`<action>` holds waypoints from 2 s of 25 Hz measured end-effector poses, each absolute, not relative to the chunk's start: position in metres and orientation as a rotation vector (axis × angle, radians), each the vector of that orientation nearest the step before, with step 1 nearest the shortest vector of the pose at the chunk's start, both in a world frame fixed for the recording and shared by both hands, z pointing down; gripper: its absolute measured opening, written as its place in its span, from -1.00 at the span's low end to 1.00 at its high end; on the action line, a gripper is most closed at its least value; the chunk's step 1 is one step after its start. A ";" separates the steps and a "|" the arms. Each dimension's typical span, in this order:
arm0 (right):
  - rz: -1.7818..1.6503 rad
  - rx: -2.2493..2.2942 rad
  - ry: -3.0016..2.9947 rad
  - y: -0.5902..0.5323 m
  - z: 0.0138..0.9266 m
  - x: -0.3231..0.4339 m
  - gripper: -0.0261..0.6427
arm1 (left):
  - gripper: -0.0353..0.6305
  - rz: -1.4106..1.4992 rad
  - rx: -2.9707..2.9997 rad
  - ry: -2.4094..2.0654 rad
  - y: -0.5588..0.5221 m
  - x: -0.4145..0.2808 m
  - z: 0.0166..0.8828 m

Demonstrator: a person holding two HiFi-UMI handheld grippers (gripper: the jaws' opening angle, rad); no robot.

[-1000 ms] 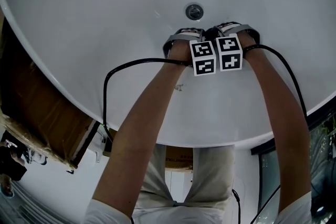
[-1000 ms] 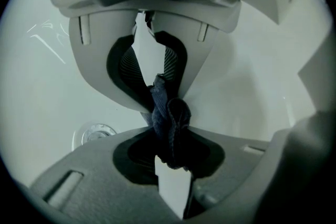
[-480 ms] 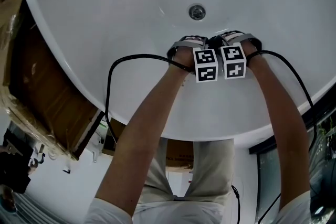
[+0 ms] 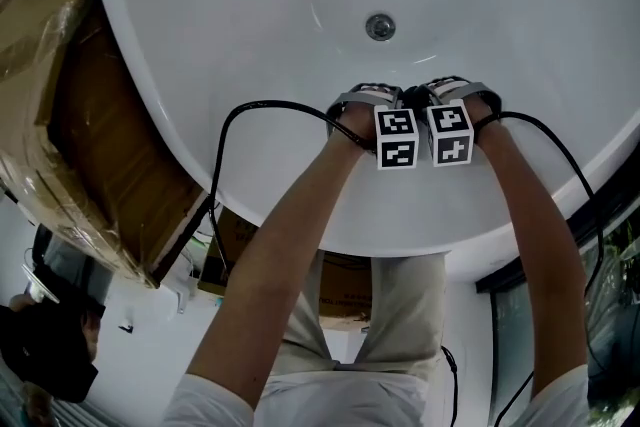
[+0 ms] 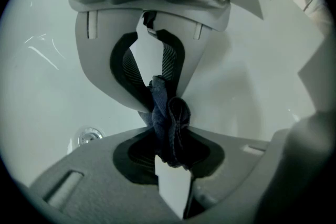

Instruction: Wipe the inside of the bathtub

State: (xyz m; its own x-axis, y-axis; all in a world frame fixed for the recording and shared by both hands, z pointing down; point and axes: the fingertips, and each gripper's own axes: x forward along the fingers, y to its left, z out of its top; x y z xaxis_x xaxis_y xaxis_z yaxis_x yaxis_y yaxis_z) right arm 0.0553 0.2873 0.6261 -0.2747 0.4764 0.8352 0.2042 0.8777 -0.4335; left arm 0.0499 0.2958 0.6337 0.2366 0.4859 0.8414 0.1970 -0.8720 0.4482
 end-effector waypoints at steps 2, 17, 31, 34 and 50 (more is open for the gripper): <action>0.290 -0.506 -1.859 0.291 0.618 0.055 -0.64 | -0.59 1.679 2.263 0.653 0.299 0.049 0.626; 0.300 -0.539 -1.873 0.314 0.563 0.048 -0.65 | -0.59 1.651 2.257 0.682 0.322 0.042 0.573; 0.303 -0.575 -1.858 0.337 0.510 0.048 -0.65 | -0.59 1.606 2.267 0.675 0.345 0.042 0.519; 0.312 -0.567 -1.865 0.339 0.503 0.041 -0.65 | -0.59 1.614 2.267 0.688 0.347 0.035 0.511; 0.337 -0.596 -1.883 0.360 0.440 0.028 -0.66 | -0.59 1.575 2.249 0.738 0.368 0.023 0.449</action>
